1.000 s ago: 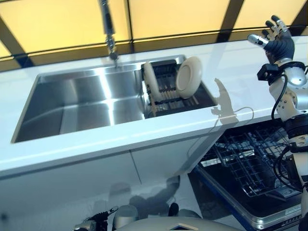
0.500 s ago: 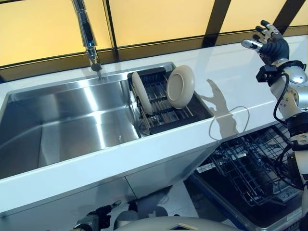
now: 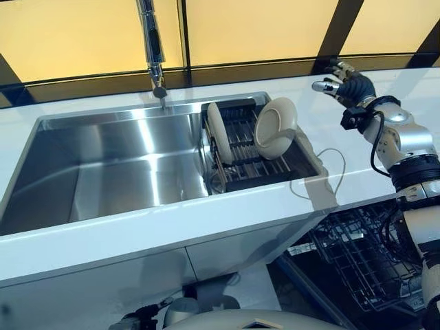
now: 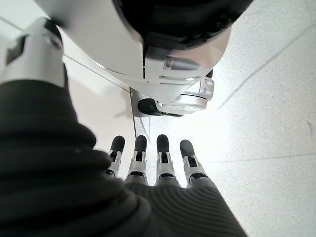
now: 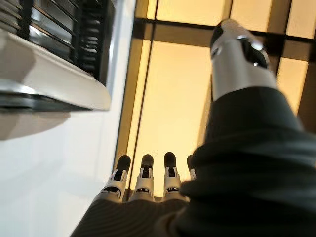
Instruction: Take plates into dishwasher
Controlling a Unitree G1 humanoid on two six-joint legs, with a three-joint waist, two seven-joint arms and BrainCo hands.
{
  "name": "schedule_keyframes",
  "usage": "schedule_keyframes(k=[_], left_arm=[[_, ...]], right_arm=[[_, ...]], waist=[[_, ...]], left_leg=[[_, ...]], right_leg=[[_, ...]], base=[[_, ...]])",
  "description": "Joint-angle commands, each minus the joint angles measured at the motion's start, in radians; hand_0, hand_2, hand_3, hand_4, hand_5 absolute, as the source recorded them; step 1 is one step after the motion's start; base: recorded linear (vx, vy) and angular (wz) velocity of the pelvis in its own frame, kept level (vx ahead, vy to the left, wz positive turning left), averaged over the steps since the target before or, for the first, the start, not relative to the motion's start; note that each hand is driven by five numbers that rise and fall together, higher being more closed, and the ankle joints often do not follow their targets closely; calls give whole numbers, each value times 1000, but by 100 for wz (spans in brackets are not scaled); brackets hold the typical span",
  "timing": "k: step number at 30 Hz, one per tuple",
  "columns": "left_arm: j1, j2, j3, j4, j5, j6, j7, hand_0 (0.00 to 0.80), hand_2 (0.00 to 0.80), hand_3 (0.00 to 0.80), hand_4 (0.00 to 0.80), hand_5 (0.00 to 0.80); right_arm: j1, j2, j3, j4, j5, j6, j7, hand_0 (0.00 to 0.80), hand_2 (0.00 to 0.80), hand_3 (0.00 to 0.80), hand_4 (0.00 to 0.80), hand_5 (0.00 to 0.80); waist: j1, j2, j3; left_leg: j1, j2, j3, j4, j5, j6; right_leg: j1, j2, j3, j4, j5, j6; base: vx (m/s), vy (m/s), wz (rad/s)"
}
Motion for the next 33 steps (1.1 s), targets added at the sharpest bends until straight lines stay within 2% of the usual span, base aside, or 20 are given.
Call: schedule_keyframes(k=[1,6,14,25,33], left_arm=[[-33,44,-53,33,29,-19,-11,0,0,0,0,0],[-30,51,-58,27,30,-34,-21,0,0,0,0,0],[-23,55,-79,4,23,-52,-25,0,0,0,0,0],[-26,56,-96,-19,-12,-53,-29,0,0,0,0,0],[-11,53,-97,-21,-2,-49,-28,0,0,0,0,0]], right_arm=[[-138,1,35,65,-13,-20,23,0,0,0,0,0],[-117,19,23,97,-21,-10,45,0,0,0,0,0],[-103,34,15,103,-18,-21,14,0,0,0,0,0],[-114,-2,1,91,-6,-57,-33,0,0,0,0,0],[-104,-28,-15,101,-16,-41,-20,0,0,0,0,0]], waist=[[37,-53,10],[51,-44,23],[59,-25,53],[44,3,86],[34,7,74]], left_leg=[[30,22,7,4,-41,-37],[17,25,-3,3,-33,-40],[-6,26,-17,3,-22,-42],[-30,26,-18,0,-14,-46],[-13,26,-11,-2,-20,-48]], right_leg=[[-14,-63,12,-1,40,43],[-17,-64,-2,-2,39,43],[-30,-63,-4,-1,40,40],[-59,-67,3,0,44,40],[-47,-69,6,-1,40,41]], base=[[22,-4,10],[11,-10,8],[0,-14,4],[-44,-7,3],[8,-1,0]])
